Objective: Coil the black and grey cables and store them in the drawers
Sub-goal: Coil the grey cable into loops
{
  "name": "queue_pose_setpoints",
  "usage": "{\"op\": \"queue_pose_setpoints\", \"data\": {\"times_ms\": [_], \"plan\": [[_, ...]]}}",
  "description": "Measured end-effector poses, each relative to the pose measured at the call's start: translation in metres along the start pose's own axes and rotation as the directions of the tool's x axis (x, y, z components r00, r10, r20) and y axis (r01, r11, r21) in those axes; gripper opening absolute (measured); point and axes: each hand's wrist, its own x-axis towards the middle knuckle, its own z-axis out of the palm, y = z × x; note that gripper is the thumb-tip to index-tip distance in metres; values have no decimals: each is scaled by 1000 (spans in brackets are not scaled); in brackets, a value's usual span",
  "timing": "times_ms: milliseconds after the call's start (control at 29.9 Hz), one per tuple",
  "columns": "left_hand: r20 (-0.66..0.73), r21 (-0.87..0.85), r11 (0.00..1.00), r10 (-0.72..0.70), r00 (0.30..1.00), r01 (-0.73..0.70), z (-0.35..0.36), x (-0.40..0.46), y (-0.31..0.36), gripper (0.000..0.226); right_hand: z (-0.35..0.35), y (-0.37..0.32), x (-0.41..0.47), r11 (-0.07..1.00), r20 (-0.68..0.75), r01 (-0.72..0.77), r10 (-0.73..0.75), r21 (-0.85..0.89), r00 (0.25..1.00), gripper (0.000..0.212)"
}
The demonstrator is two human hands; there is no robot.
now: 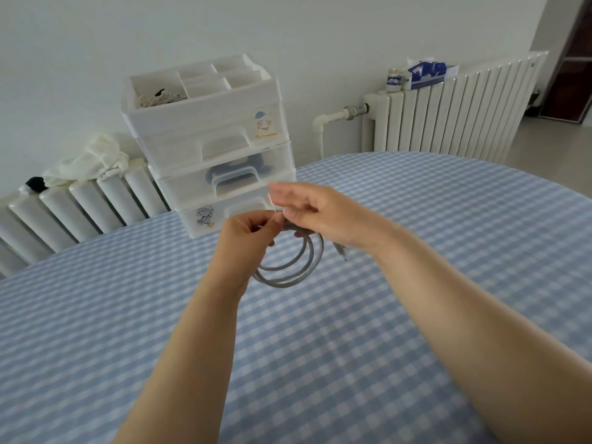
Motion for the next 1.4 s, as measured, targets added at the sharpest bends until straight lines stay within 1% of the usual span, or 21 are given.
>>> {"op": "queue_pose_setpoints", "data": {"times_ms": [33, 67, 100, 134, 200, 267, 368, 401, 468, 535, 601, 635, 702, 802, 902, 1002, 1103, 1170, 1203, 1303, 1403], "plan": [[-42, -23, 1000, 16, 999, -17, 0, 0, 1, 21, 3, -2, 0, 999, -17, -15, 14, -45, 1000, 50], [-79, -45, 999, 23, 997, -27, 1, 0, 1, 22, 8, -3, -1, 993, -55, -53, 48, -107, 997, 48], [-114, -61, 998, 25, 993, -32, 0, -1, 1, 22, 14, -3, -1, 979, -110, -88, 68, -185, 992, 41], [-138, -68, 997, 16, 990, -26, 1, -1, 1, 22, 21, -2, -1, 954, -179, -108, 58, -280, 982, 33], [-159, -89, 996, -22, 987, 8, 3, 0, 0, 19, 32, 0, -1, 864, -286, -115, -34, -491, 958, 31], [-122, -189, 979, -107, 987, 83, 2, 2, -2, 17, 39, 2, -2, 777, -323, -104, -133, -621, 937, 34], [76, -426, 867, -252, 965, 260, -5, 4, -1, 17, 36, 5, -3, 737, -299, -26, -241, -676, 923, 31], [140, -473, 825, -274, 951, 308, -8, 5, -1, 19, 34, 7, -3, 731, -281, 5, -269, -682, 921, 29], [222, -527, 762, -306, 926, 378, -9, 6, -2, 24, 29, 10, -4, 745, -250, 58, -295, -664, 922, 26], [262, -570, 704, -332, 906, 423, -9, 7, -2, 23, 25, 12, -3, 750, -219, 111, -327, -652, 919, 23], [286, -605, 658, -346, 893, 449, -7, 7, -1, 19, 21, 14, -3, 730, -207, 144, -368, -668, 907, 21], [293, -609, 650, -348, 891, 454, -7, 7, -2, 20, 19, 14, -3, 713, -202, 154, -388, -684, 899, 20], [285, -589, 675, -342, 896, 445, -8, 8, -3, 25, 17, 15, -4, 682, -191, 180, -432, -709, 881, 17], [286, -565, 691, -349, 892, 451, -9, 6, -4, 32, 15, 18, -3, 609, -153, 248, -529, -753, 834, 16], [286, -579, 671, -364, 886, 463, -9, 4, -3, 28, 14, 21, -3, 574, -125, 289, -574, -766, 809, 13], [279, -625, 635, -362, 890, 454, -9, 5, -2, 22, 14, 20, -4, 642, -147, 290, -538, -710, 830, 15], [293, -660, 609, -331, 897, 440, -11, 7, -4, 27, 14, 17, -5, 744, -184, 295, -487, -599, 854, 24], [303, -667, 605, -313, 900, 435, -12, 7, -3, 31, 13, 14, -5, 792, -203, 291, -456, -537, 866, 26], [307, -670, 603, -307, 901, 433, -12, 7, -2, 30, 12, 13, -4, 802, -204, 287, -445, -523, 872, 25], [286, -668, 611, -316, 905, 424, -10, 5, 1, 12, 10, 11, -3, 817, -199, 259, -408, -515, 891, 25], [247, -665, 636, -306, 919, 391, -9, 6, -1, 20, 8, 9, -3, 850, -205, 225, -357, -476, 911, 19]]}}
